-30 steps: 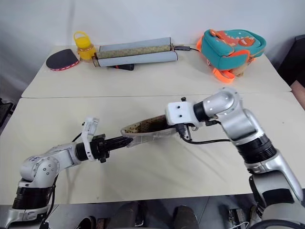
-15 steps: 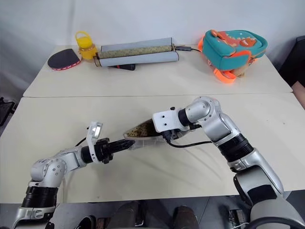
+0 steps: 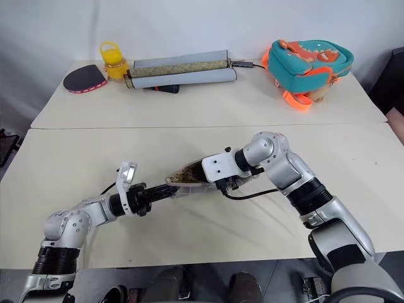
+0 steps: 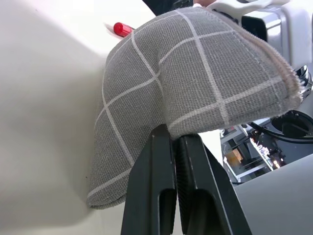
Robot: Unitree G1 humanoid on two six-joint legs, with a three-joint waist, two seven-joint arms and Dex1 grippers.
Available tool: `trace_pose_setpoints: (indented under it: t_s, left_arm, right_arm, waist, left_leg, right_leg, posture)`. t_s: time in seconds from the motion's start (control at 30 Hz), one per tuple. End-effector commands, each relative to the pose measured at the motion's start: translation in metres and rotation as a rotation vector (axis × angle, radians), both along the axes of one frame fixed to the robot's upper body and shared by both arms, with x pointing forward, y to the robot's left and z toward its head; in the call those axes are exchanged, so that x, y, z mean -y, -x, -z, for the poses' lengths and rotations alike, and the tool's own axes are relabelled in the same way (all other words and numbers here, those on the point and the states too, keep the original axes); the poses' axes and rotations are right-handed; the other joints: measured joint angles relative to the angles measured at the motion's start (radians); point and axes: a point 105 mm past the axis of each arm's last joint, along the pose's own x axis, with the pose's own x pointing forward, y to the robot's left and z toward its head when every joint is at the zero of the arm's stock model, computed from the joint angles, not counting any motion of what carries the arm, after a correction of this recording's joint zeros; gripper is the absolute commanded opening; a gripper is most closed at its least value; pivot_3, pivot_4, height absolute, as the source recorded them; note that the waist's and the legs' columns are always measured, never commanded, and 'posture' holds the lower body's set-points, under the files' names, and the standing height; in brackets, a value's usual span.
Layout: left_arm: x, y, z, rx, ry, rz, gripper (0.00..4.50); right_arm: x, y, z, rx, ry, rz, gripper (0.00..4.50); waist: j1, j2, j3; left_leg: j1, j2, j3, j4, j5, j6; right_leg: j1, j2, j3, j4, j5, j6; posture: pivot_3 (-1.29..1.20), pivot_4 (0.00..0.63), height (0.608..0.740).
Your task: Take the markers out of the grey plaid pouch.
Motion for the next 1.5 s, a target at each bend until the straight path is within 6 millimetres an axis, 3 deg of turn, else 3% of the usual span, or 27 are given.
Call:
trace_pose_setpoints:
  t_s: [0.03,0.23,0.47,0.7,0.97,1.1,1.27,1.5]
  left_arm:
    - [0.003,0.001,-0.007,0.041,-0.004,0.001,0.0]
    - [0.004,0.002,-0.004,0.042,-0.015,0.002,0.0]
    - [0.006,0.001,-0.007,0.05,-0.008,0.004,0.0]
    - [0.007,0.002,-0.007,0.05,-0.005,0.001,0.0]
    - [0.007,0.001,-0.009,0.053,-0.001,-0.001,0.0]
    - [0.007,0.002,-0.011,0.051,0.008,0.009,0.0]
    - [0.008,0.004,-0.013,0.034,0.018,0.035,0.0]
    - [0.009,0.012,-0.022,0.005,0.079,0.106,0.0]
  right_arm:
    - [0.001,-0.007,0.011,0.027,0.029,0.007,1.53]
    - [-0.006,-0.012,0.024,0.039,0.029,0.011,1.53]
    - [0.001,-0.013,0.039,0.017,0.076,0.026,1.53]
    - [0.001,-0.012,0.038,0.0,0.067,0.036,0.03]
    - [-0.004,-0.013,0.015,0.036,-0.004,0.036,0.03]
    - [-0.005,-0.01,0.013,0.009,-0.013,0.045,1.12]
    - [-0.013,-0.003,-0.006,0.027,-0.064,0.017,2.57]
    - [-0.018,0.005,-0.019,0.027,-0.07,-0.004,2.57]
  waist:
    - [0.0,0.0,0.0]
    - [-0.006,-0.001,0.0]
    - [-0.02,-0.001,-0.001]
    - [-0.022,-0.002,-0.002]
    - [-0.021,-0.002,-0.001]
    - [-0.021,-0.002,-0.001]
    - [-0.021,-0.002,-0.001]
    - [-0.021,-0.002,-0.001]
  left_leg:
    - [0.0,0.0,0.0,0.0,0.0,0.0]
    - [0.001,0.0,0.0,0.0,0.001,-0.001]
    - [0.003,0.0,0.0,0.0,0.002,-0.001]
    - [0.005,0.0,0.0,0.0,0.002,-0.001]
    - [0.003,0.0,0.0,0.0,0.002,-0.001]
    - [0.002,0.0,0.0,-0.001,0.002,-0.001]
    - [0.002,0.0,-0.001,-0.001,0.002,-0.001]
    - [0.001,0.0,-0.001,-0.002,0.001,-0.002]
  right_leg:
    - [0.0,0.0,0.0,0.0,0.0,0.0]
    - [0.0,0.0,0.0,0.001,0.0,0.0]
    - [0.001,-0.001,0.001,0.002,0.0,-0.001]
    - [0.001,-0.001,0.002,0.003,0.0,-0.001]
    - [-0.001,-0.002,0.001,0.003,0.0,-0.001]
    - [0.0,-0.002,0.001,0.004,0.0,-0.001]
    - [-0.001,-0.002,0.001,0.003,0.0,-0.001]
    - [-0.001,-0.001,0.0,0.003,0.0,-0.001]
  posture:
    - [0.0,0.15,0.74]
    - [0.0,0.15,0.74]
    - [0.0,0.15,0.74]
    - [0.0,0.15,0.74]
    - [0.0,0.15,0.74]
    - [0.0,0.15,0.74]
    - [0.0,0.15,0.74]
    - [0.0,0.15,0.74]
